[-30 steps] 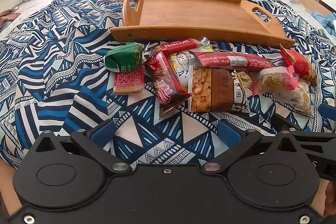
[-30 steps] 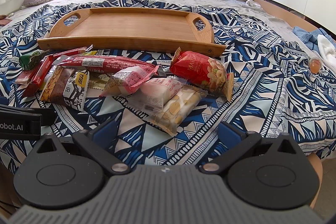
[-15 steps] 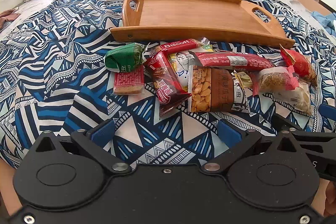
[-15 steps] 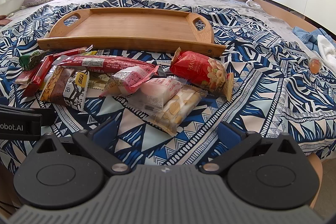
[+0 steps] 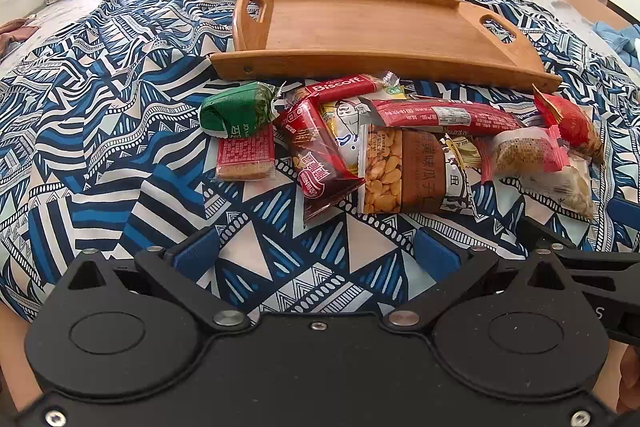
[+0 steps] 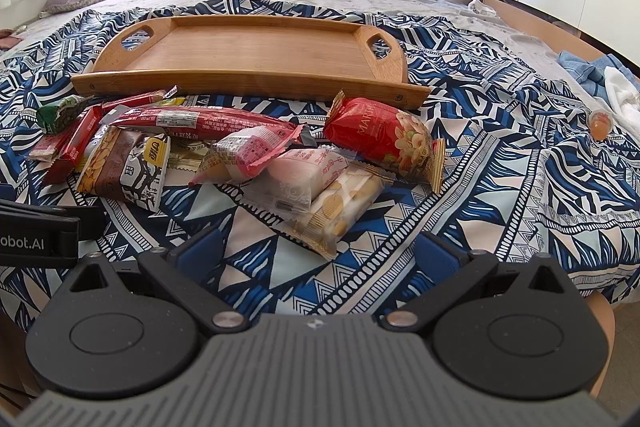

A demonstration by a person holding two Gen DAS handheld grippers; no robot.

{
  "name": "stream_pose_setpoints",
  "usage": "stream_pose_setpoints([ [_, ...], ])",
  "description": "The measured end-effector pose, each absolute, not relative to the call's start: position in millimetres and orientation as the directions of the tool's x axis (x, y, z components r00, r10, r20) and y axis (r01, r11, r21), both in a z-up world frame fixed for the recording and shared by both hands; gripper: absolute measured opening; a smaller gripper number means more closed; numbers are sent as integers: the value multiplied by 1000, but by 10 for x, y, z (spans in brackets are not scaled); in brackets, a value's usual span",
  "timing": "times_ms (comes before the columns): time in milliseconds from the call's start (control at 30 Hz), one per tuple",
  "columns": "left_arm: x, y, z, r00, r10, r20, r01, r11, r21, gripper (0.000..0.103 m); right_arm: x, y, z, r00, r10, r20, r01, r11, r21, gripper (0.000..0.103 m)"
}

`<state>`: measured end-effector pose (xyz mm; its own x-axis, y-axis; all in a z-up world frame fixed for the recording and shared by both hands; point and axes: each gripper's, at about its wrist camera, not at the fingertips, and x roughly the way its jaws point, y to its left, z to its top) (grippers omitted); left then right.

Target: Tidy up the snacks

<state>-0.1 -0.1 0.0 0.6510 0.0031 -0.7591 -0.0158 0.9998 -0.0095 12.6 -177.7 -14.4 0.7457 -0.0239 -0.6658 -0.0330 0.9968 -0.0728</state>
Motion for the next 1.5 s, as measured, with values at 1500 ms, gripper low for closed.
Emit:
stream_pose_setpoints([
  [1500, -250, -25, 357, 787, -121, -605, 138, 990, -19, 75, -5, -1779, 114, 858, -32, -513, -29, 993, -110, 93],
])
